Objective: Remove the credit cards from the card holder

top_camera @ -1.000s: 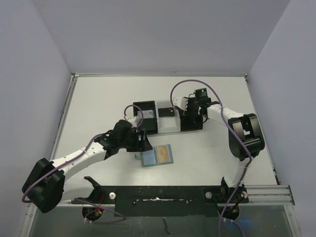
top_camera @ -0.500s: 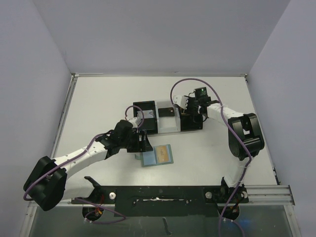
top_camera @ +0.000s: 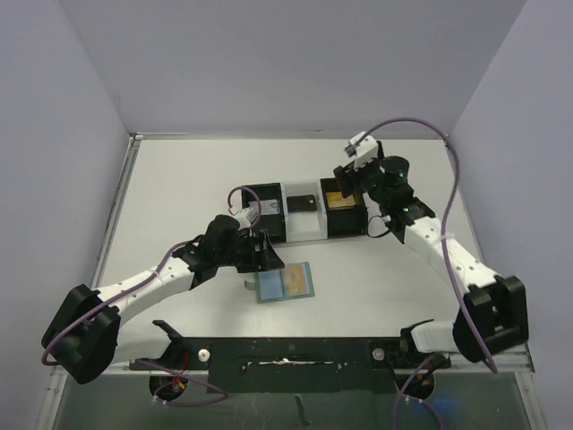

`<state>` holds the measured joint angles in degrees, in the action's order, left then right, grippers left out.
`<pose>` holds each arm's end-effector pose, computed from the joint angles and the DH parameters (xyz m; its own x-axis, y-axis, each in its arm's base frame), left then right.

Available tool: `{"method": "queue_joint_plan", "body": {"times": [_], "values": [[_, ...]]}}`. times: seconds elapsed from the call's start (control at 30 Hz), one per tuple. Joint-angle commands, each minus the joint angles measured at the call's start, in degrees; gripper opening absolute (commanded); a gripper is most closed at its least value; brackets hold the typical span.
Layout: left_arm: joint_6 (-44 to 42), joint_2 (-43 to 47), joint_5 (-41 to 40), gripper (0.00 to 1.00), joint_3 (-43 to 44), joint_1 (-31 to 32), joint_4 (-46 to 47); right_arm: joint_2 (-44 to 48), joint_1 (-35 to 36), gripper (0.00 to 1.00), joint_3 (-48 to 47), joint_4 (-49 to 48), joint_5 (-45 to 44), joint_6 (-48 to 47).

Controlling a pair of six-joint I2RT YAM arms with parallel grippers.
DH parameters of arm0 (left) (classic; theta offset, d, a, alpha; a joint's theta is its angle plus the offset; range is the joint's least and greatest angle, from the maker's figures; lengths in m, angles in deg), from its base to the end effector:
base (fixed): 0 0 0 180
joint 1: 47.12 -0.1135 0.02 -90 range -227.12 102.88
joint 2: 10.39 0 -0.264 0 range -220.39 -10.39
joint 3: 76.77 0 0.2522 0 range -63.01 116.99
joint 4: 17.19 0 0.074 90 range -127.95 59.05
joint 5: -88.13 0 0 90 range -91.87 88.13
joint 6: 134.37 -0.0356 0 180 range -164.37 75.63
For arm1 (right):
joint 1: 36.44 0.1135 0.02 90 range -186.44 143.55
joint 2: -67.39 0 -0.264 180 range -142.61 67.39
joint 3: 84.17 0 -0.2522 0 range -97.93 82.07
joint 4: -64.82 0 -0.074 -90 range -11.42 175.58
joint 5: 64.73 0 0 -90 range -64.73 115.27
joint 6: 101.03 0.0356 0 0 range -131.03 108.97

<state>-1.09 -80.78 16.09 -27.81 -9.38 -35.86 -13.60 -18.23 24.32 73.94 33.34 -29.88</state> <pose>0.1899 -0.1609 0.2006 -0.8979 -0.1297 -0.4207 0.2105 0.7128 -0.6690 0.3128 0.1082 0.2979 -0.1459 -0.3848 -0.9114 -0.5103 0.8185 -0.2638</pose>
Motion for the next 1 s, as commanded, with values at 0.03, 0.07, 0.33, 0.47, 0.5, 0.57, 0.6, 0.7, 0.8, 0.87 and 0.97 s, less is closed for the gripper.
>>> {"method": "queue_joint_plan", "body": {"times": [0.03, 0.07, 0.33, 0.47, 0.5, 0.57, 0.6, 0.7, 0.8, 0.87, 0.97], "values": [[3.01, -0.41, 3.85, 0.68, -0.38, -0.71, 7.77, 14.95, -0.24, 0.83, 6.73, -4.68, -6.76, 34.09], [3.41, -0.49, 3.63, 0.68, -0.59, -0.81, 8.29, 17.18, -0.29, 0.94, 7.63, -3.30, -7.13, 36.96], [4.68, 1.55, -0.70, 0.73, -0.22, -2.56, 6.44, 29.25, -0.89, 0.98, 20.08, -5.07, -3.02, 52.59], [5.55, 5.58, -3.74, 0.74, -1.19, -2.89, 3.45, 27.48, -0.71, 0.98, 20.57, -0.91, -0.42, 61.71], [6.09, 6.96, -4.41, 0.74, -2.18, -2.85, 3.13, 26.68, -0.61, 0.98, 20.62, -0.41, 0.47, 63.46], [7.43, 9.44, -5.81, 0.74, -3.69, -3.27, 2.90, 25.08, 0.00, 0.98, 20.90, -0.85, 2.65, 65.22], [8.18, 10.47, -6.16, 0.74, -4.24, -3.34, 2.81, 24.34, 0.59, 0.98, 20.89, -1.06, 3.03, 65.47], [8.76, 12.67, -6.83, 0.74, -4.61, -3.79, 2.10, 22.00, 2.98, 0.98, 19.27, 1.24, 2.32, 64.61], [8.66, 12.72, -6.48, 0.74, -4.38, -4.32, 2.57, 19.78, 6.15, 0.98, 16.04, 6.96, 0.15, 63.08], [8.70, 11.90, -5.19, 0.73, -4.27, -4.54, 5.01, 18.79, 8.43, 0.98, 14.89, 10.23, -1.36, 62.31], [9.51, 9.90, -2.67, 0.67, -4.14, -4.58, 9.05, 19.14, 11.11, 0.98, 15.93, 12.11, -2.68, 64.06]]}}
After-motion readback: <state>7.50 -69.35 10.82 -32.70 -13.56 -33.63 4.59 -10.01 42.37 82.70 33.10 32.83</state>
